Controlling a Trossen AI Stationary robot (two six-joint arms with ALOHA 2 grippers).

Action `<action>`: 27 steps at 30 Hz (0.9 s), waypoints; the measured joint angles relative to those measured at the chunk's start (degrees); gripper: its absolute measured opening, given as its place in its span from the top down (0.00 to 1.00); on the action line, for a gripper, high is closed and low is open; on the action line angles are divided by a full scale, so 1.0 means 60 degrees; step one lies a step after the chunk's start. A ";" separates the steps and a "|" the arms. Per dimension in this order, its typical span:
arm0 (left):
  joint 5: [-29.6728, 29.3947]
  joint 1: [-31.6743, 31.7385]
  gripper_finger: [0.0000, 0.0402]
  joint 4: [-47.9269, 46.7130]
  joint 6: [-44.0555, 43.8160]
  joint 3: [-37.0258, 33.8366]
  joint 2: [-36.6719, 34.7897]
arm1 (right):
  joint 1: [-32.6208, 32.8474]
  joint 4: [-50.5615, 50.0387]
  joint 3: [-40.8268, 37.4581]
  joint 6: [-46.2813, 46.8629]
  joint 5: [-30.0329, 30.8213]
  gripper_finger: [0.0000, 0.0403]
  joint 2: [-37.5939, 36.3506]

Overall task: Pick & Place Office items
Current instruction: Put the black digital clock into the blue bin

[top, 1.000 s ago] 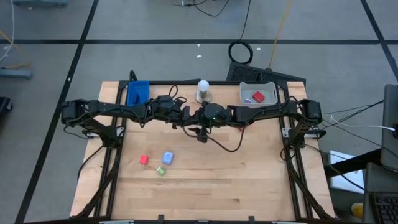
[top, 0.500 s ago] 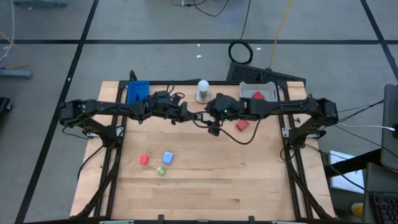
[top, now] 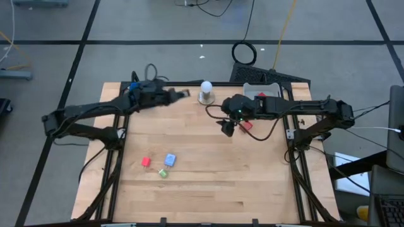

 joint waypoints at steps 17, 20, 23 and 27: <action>-0.6501 0.0251 0.86 -0.5426 0.1910 -0.0004 -0.2259 | 0.0000 -0.0772 0.0000 0.0225 -0.0032 0.27 -0.0015; -0.6925 0.0252 0.86 -0.6201 0.1838 -0.0004 -0.2010 | 0.0000 -0.0768 0.0000 0.0207 -0.0033 0.27 -0.0015; -0.7363 0.0282 0.86 -0.6547 0.1768 -0.0004 -0.1746 | 0.0000 -0.0768 0.0000 0.0205 -0.0036 0.27 -0.0015; -0.7368 0.0692 0.86 -0.6677 0.1695 -0.0004 -0.1417 | 0.0000 -0.0768 0.0000 0.0203 -0.0036 0.27 -0.0015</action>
